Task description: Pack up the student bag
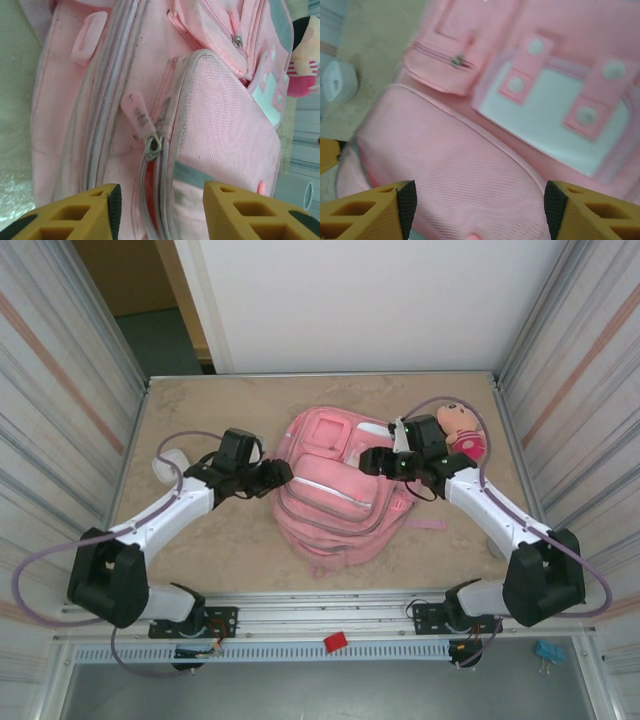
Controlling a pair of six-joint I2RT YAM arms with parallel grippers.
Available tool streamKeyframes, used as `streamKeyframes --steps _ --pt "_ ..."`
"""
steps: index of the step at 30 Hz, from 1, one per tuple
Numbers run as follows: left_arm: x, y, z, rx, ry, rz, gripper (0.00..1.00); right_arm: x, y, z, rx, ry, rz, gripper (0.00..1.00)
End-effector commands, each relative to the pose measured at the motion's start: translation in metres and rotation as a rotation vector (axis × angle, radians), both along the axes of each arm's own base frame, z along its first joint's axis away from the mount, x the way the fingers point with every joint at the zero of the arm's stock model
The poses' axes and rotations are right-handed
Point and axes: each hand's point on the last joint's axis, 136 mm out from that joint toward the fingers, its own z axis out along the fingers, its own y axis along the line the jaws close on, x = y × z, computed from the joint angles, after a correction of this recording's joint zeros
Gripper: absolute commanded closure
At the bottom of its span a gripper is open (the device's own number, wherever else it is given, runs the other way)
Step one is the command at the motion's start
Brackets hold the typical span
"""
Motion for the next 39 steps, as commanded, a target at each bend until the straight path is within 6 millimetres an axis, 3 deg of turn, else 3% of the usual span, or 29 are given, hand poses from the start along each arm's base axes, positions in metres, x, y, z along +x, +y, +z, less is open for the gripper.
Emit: streamKeyframes --steps 1,7,13,20,25,28,32,36,39 --pt "0.006 -0.011 0.009 -0.046 -0.03 -0.056 0.56 -0.021 0.001 -0.033 0.025 0.191 -0.008 0.32" --pt "-0.001 -0.013 -0.004 -0.062 0.005 -0.07 0.61 -0.021 0.0 -0.062 -0.024 0.287 -0.013 0.37" --pt "-0.016 -0.014 -0.015 -0.098 0.035 -0.081 0.61 0.0 0.035 -0.064 0.106 0.228 0.075 0.41" --pt "-0.052 -0.017 -0.019 -0.128 0.032 -0.093 0.62 0.047 0.081 -0.042 0.066 0.017 0.073 0.41" --pt "-0.073 -0.016 -0.02 -0.126 0.0 -0.074 0.58 0.063 0.1 -0.016 0.078 -0.153 0.038 0.35" --pt "-0.075 -0.003 -0.018 -0.087 -0.032 -0.047 0.53 0.061 0.093 -0.003 0.067 -0.208 0.0 0.32" --pt "-0.071 0.017 -0.004 -0.022 -0.093 -0.017 0.42 0.045 0.067 0.019 0.003 -0.227 -0.055 0.31" --pt "-0.061 0.034 0.009 -0.048 -0.131 0.035 0.4 0.017 0.029 0.034 -0.066 -0.155 -0.101 0.29" --pt "-0.051 0.03 0.014 -0.082 -0.155 0.029 0.44 -0.011 0.018 0.031 -0.004 -0.034 -0.04 0.28"
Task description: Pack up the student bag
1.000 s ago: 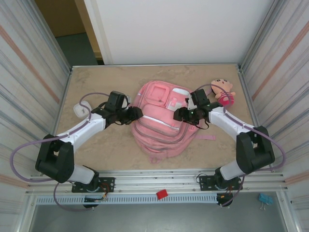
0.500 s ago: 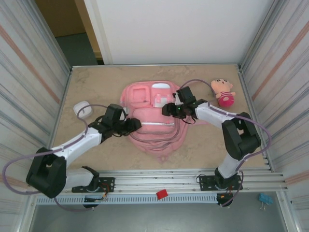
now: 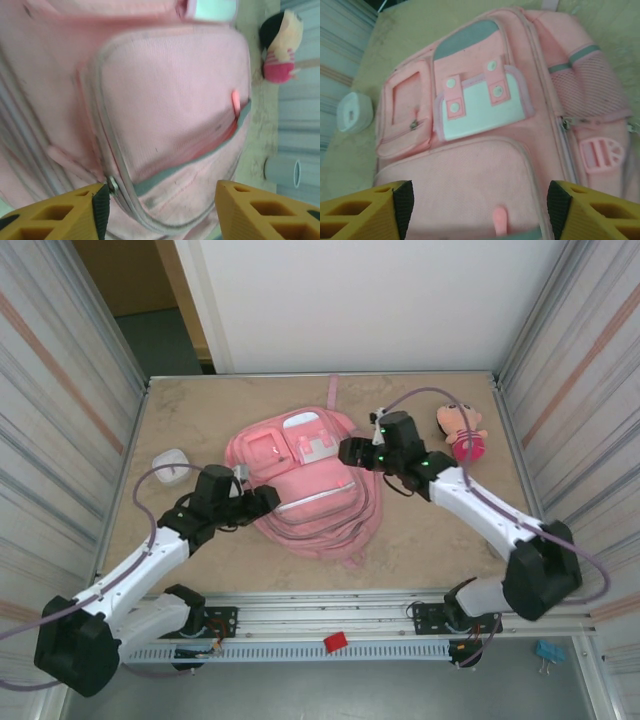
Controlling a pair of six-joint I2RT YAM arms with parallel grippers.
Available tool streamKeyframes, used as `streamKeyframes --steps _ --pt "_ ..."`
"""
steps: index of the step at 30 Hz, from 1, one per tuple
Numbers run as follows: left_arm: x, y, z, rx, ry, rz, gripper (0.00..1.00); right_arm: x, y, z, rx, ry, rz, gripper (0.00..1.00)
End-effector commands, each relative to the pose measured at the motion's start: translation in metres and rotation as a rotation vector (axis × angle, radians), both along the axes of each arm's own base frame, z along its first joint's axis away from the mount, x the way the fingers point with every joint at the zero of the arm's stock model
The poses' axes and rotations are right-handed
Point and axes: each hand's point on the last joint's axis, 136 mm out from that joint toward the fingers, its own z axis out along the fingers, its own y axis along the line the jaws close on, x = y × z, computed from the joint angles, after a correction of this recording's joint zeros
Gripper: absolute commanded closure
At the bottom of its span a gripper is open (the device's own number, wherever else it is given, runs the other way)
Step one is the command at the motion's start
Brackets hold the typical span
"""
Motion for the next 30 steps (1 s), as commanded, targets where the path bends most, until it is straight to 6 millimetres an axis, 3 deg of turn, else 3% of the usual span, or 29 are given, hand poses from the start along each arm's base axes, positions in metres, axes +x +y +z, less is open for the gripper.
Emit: streamKeyframes --steps 1,5,9,13,17,21,27,30 --pt "0.014 -0.007 0.014 -0.015 -0.056 -0.028 0.45 -0.035 -0.019 -0.019 0.021 0.193 0.04 0.28" --pt "0.025 -0.029 0.006 -0.066 -0.015 -0.097 0.47 -0.052 -0.018 -0.034 0.062 0.287 0.089 0.26" --pt "0.029 -0.048 -0.009 -0.102 0.071 -0.149 0.49 -0.062 -0.004 -0.058 0.081 0.4 0.167 0.27" --pt "0.024 -0.064 -0.011 -0.109 0.082 -0.195 0.49 -0.059 0.0 -0.087 0.072 0.482 0.19 0.28" --pt "0.019 -0.068 -0.006 -0.099 0.065 -0.207 0.47 -0.045 0.005 -0.097 0.066 0.492 0.183 0.3" --pt "0.014 -0.041 -0.004 0.077 0.009 -0.192 0.43 -0.041 0.003 -0.092 0.061 0.476 0.164 0.28" --pt "0.007 0.014 0.002 0.424 -0.175 -0.217 0.3 -0.066 -0.008 -0.102 -0.013 0.576 0.162 0.27" --pt "0.004 0.019 -0.001 0.458 -0.246 -0.281 0.26 -0.074 -0.005 -0.109 -0.029 0.609 0.192 0.27"
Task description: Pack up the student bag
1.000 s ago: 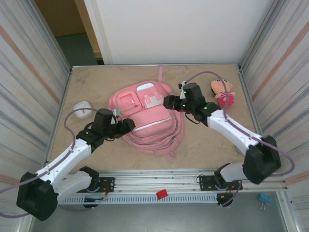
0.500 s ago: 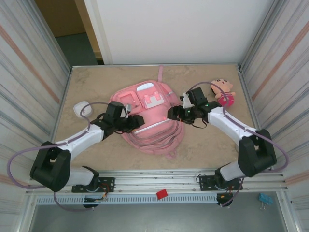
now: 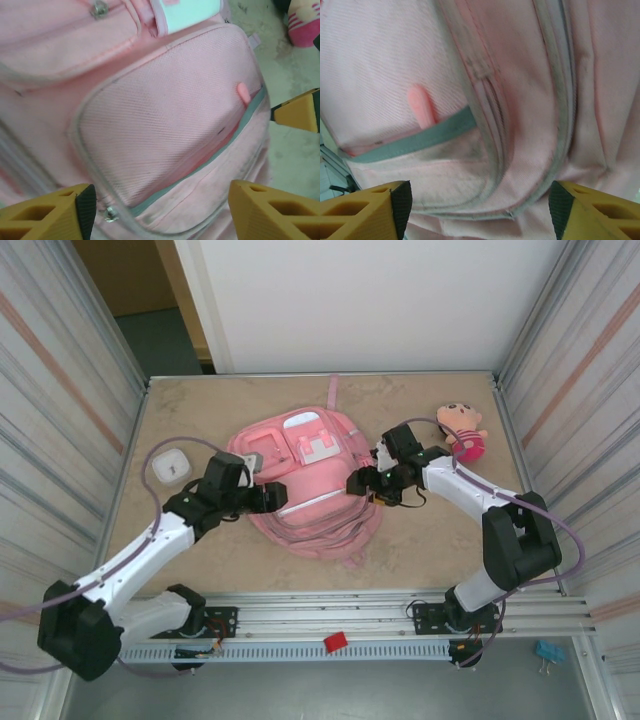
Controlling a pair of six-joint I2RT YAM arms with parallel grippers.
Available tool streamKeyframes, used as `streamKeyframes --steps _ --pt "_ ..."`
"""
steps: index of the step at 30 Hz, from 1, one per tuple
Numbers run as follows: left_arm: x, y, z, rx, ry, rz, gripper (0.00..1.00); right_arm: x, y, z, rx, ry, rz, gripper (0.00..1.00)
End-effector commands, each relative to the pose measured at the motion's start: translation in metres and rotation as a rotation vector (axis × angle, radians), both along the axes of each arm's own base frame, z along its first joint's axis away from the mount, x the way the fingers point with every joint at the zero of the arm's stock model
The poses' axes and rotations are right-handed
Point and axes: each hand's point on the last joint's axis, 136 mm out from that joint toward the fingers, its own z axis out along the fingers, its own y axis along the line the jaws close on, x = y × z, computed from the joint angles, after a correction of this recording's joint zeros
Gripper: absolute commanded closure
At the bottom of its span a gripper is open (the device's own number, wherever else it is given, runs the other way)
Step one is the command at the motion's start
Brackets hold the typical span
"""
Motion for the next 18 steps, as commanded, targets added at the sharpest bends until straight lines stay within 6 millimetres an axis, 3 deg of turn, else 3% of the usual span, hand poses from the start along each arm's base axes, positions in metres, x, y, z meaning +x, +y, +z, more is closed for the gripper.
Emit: streamKeyframes --steps 1,7,11,14,18 --pt "-0.007 0.022 -0.018 0.18 -0.074 -0.095 0.25 -0.012 0.003 0.003 -0.02 0.025 0.057 0.27" --pt "0.0 0.007 -0.023 0.177 -0.184 -0.227 0.24 -0.014 0.024 0.008 0.012 0.016 0.119 0.27" --pt "0.001 -0.004 -0.034 0.135 -0.136 -0.258 0.25 -0.01 0.036 0.006 0.058 0.016 0.147 0.28" --pt "-0.001 -0.012 -0.039 0.1 -0.089 -0.27 0.25 0.003 0.041 0.004 0.101 -0.008 0.129 0.29" --pt "-0.005 -0.024 -0.039 0.015 -0.081 -0.3 0.26 0.032 0.043 0.007 0.167 -0.082 0.067 0.39"
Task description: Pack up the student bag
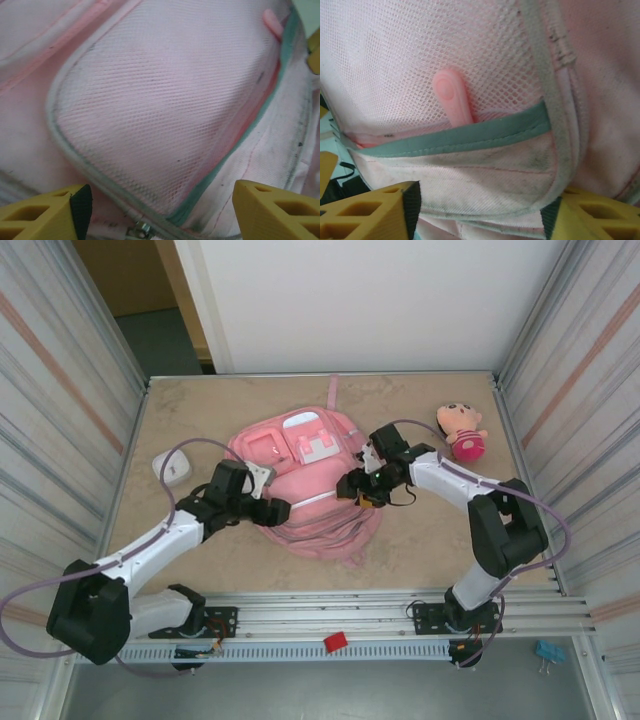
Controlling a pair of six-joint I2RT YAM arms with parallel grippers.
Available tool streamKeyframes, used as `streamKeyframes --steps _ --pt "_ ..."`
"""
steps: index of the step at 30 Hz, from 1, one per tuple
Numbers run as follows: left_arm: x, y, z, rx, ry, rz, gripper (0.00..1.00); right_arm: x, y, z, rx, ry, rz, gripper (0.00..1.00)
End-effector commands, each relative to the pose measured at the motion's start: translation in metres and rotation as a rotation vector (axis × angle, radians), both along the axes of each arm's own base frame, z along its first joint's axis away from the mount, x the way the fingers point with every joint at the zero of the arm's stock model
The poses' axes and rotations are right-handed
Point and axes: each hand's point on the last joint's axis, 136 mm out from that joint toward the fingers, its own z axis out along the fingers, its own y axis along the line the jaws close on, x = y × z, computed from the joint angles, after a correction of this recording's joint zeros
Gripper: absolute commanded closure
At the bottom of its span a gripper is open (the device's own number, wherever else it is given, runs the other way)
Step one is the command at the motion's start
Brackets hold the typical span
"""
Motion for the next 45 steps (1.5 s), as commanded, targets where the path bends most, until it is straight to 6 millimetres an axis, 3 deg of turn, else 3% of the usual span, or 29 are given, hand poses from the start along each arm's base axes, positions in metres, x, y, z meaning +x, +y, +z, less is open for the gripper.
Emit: streamKeyframes --steps 1,6,10,13,19,23,32,36,42,45 --pt "-0.003 -0.017 0.01 -0.111 -0.007 -0.056 0.27 0.038 0.013 0.014 0.11 -0.145 -0.032 0.4" --pt "-0.016 -0.031 0.009 -0.167 0.036 -0.107 0.28 0.072 0.011 0.029 0.201 -0.266 -0.145 0.41" --pt "-0.019 -0.04 0.01 -0.164 0.037 -0.133 0.26 0.09 0.009 0.052 0.301 -0.386 -0.24 0.36" --pt "-0.014 -0.032 0.013 -0.118 0.008 -0.09 0.25 0.088 0.007 0.057 0.306 -0.392 -0.242 0.33" --pt "-0.016 -0.001 -0.003 0.084 -0.028 -0.06 0.25 0.073 -0.001 0.033 0.201 -0.269 -0.211 0.33" --pt "-0.022 0.001 -0.011 0.121 -0.044 -0.074 0.26 0.07 0.003 0.03 0.219 -0.242 -0.196 0.36" --pt "-0.014 -0.006 -0.03 0.167 -0.088 -0.102 0.41 0.071 0.003 0.039 0.237 -0.265 -0.204 0.49" --pt "-0.009 -0.018 -0.02 0.139 -0.104 -0.137 0.59 0.07 0.004 0.045 0.249 -0.278 -0.2 0.52" --pt "-0.028 -0.042 -0.01 0.063 -0.082 -0.23 0.87 0.073 0.005 0.053 0.277 -0.296 -0.21 0.65" --pt "-0.042 -0.052 -0.009 0.024 -0.052 -0.271 0.9 0.072 0.009 0.053 0.295 -0.287 -0.203 0.74"
